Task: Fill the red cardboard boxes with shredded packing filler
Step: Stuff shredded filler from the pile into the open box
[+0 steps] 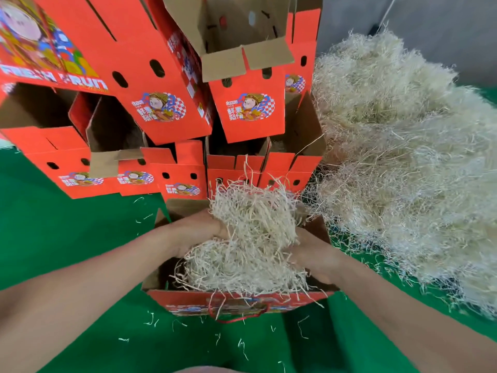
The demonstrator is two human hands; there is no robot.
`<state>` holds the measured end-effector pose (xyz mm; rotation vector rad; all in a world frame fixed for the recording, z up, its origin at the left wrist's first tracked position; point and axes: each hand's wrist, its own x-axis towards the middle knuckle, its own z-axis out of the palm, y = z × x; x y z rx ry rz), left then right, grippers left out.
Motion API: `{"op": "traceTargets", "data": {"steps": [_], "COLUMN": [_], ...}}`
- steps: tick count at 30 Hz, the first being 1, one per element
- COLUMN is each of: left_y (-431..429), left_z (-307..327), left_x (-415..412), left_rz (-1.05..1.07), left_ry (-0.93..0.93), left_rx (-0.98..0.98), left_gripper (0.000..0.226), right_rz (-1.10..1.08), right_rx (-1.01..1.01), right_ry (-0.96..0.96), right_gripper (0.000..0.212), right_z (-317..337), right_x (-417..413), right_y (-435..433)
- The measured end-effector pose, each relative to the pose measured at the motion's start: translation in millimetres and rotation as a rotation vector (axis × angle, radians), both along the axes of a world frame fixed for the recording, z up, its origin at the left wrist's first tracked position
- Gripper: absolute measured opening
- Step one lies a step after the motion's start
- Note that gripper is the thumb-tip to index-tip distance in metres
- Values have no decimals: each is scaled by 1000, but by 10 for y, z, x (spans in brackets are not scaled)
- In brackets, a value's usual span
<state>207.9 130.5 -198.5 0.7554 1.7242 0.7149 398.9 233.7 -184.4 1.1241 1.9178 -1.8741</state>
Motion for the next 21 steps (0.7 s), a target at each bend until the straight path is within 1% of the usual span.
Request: {"op": "traceTargets", "data": {"steps": [1,3,4,5,6,7,8,9,10,11,12,14,15,16,17,18,19,20,21], "left_y": [-47,-177,-247,-306,-346,-367,-378,-379,-372,-363,-351,-296,-262,-230,-203,-190,-195,-213,-237], "left_z": [14,37,29,36,40,52,55,66,39,43,42,33,34,4,-14,-47,-54,-71,-85], "left_x": [-25,-132,-203,-265,-311,-320,-306,-278,-269,-243,-231,-162,-101,-48,0,-6,-43,-103,-160], "left_rz": [-44,-164,-195,-187,-169,-169,-186,-203,-216,-220,-212,-194,-195,-208,-220,-238,-296,-369,-435], "left_ry": [-4,82,149,205,246,288,327,346,329,281,219,100,39,-9,-27,0,73,167,268], "left_rx": [-7,-19,-24,-32,-55,-72,-74,-58,-34,8,52,101,107,101,85,58,30,-8,-56], "left_gripper": [36,30,28,31,37,39,35,31,27,26,30,37,38,39,39,37,33,25,17], "right_rz": [49,149,176,214,270,320,352,341,285,241,248,363,430,470,496,523,551,568,570], "right_rx": [97,365,493,587,646,653,594,466,307,181,130,157,187,226,285,356,422,464,492], "right_ry": [-16,-109,-158,-201,-220,-226,-223,-186,-128,-53,-1,9,27,47,48,28,-45,-127,-208], "right_gripper": [46,31,32,37,35,40,58,83,102,112,116,117,115,108,93,69,46,39,50], "right_z": [-7,-20,-36,-37,-42,-35,-19,-3,38,105,158,129,77,-8,-99,-182,-230,-239,-224], "right_x": [14,99,169,227,269,304,319,333,341,321,274,125,3,-108,-185,-241,-249,-215,-166], "right_y": [1,96,167,230,279,300,318,347,376,374,346,234,133,27,-53,-87,-81,-32,35]}}
